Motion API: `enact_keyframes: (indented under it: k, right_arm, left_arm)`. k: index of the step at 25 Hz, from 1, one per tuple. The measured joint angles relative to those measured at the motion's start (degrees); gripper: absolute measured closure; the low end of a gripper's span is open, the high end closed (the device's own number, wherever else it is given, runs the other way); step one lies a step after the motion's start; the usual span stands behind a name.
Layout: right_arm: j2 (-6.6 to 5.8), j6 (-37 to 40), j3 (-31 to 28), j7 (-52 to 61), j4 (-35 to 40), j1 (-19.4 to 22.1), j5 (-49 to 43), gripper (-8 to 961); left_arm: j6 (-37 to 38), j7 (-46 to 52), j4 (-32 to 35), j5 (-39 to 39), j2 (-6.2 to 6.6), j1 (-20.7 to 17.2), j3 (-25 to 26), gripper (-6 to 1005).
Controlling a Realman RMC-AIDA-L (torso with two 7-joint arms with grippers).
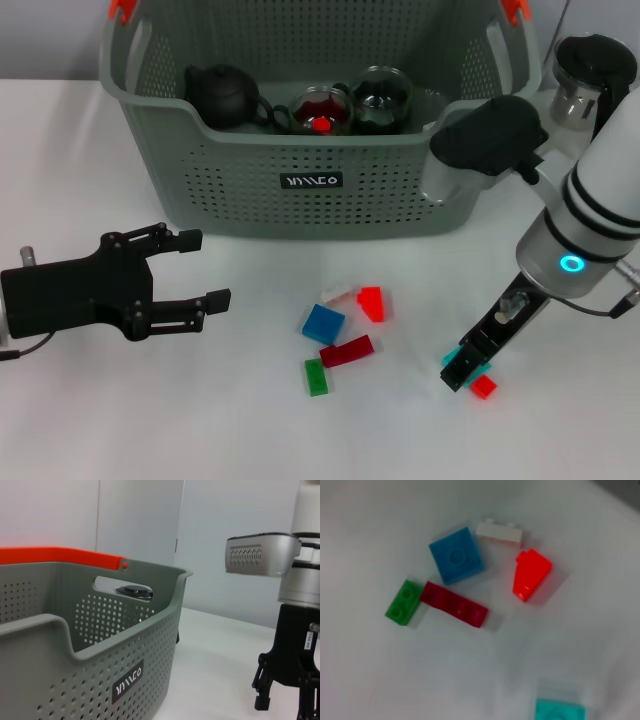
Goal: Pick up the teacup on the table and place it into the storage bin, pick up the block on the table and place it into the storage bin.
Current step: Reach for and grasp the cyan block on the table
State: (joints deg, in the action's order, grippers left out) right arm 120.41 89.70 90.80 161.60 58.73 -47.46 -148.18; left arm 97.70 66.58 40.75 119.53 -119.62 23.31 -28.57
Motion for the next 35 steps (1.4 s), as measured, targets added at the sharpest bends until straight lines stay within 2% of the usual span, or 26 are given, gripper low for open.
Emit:
enact_keyframes:
  k: [10,26,29,34,35]
  right_arm:
    - [0.15,-5.4,2.7,0.3,-3.0,-0.7,0.0,60]
    - [0.35,-7.3,7.2,0.6,-3.7,-0.9,0.2,118]
    - [0.35,-7.3,7.3,1.0,-3.7,-1.0,0.2,325]
    - [0.45,-7.4,7.5,1.2,-3.7,-1.1,0.0,479]
    - [0.44,-7.4,7.7,1.3,-3.7,-1.1,0.0,483]
  left_arm:
    - [-0.1,-0.2,-0.1,0.0,0.0,0.1,0.0,162]
    - [-0.5,0.0,-0.3,0.0,-0.18,0.0,0.0,162]
    - [-0.5,0.0,-0.3,0.0,-0.18,0.0,0.0,162]
    - [-0.6,-0.1,-0.2,0.0,-0.14,0.1,0.0,163]
    - [-0.7,-0.1,-0.2,0.0,-0.13,0.1,0.0,163]
